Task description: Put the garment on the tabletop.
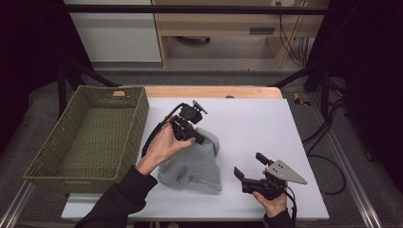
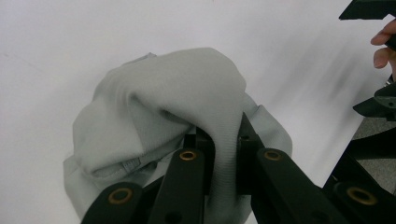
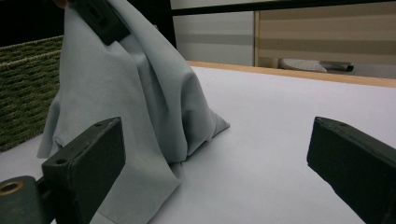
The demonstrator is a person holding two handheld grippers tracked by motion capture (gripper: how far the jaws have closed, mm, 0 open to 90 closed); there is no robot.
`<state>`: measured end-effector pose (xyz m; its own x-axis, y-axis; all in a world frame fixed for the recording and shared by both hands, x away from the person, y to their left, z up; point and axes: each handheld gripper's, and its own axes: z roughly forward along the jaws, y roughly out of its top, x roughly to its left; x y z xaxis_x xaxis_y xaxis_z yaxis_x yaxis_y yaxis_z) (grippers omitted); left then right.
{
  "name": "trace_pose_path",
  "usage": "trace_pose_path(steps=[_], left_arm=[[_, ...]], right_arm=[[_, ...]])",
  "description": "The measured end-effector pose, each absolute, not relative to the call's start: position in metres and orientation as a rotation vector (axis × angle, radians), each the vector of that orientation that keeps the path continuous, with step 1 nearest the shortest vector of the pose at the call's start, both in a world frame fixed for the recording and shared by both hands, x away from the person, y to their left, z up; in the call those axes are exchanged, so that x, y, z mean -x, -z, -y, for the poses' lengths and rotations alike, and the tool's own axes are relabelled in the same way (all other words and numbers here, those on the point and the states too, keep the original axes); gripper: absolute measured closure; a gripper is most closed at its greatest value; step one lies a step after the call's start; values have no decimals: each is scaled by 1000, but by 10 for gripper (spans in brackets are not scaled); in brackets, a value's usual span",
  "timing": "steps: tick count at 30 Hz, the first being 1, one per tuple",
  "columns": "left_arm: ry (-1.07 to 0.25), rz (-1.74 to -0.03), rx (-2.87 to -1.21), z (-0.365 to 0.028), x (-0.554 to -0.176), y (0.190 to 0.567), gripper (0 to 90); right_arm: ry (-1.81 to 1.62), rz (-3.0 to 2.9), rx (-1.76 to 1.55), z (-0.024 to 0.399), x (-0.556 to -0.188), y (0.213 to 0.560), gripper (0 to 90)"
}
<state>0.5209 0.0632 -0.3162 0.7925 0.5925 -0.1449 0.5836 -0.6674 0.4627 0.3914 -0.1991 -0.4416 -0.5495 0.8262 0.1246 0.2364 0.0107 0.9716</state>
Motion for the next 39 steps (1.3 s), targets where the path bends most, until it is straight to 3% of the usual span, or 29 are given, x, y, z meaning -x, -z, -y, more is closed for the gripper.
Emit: trace_pose_path(steps=[15, 18, 21, 22, 23, 24, 26, 29, 39], left_arm=[[13, -854, -2512, -50, -520, 353, 771], [-10, -827, -2517, -48, -520, 354, 673], [-28, -815, -2495, -48, -519, 352, 487], [-33, -811, -2483, -48, -519, 352, 487], [-37, -804, -2470, -49, -518, 350, 386], [-36, -797, -2455, -49, -518, 349, 340], [-33, -797, -2415, -49, -516, 347, 306], [-56, -794, -2386, -50, -516, 339, 184], [-172, -749, -2258, -52, -510, 331, 92]], right_arm=[[-1556, -1807, -1087, 200, -392, 442, 47], [-1560, -1807, -1075, 200, -392, 442, 46], [-1556, -1808, -1068, 201, -393, 442, 46], [-1557, -1809, -1069, 201, -392, 442, 46], [-1559, -1807, -1092, 200, -392, 442, 45], [-1558, -1806, -1095, 199, -392, 442, 45], [-1559, -1806, -1093, 199, -392, 442, 45], [-1561, -1808, -1087, 199, -393, 442, 43], [-1572, -1805, -1098, 201, -392, 441, 37]])
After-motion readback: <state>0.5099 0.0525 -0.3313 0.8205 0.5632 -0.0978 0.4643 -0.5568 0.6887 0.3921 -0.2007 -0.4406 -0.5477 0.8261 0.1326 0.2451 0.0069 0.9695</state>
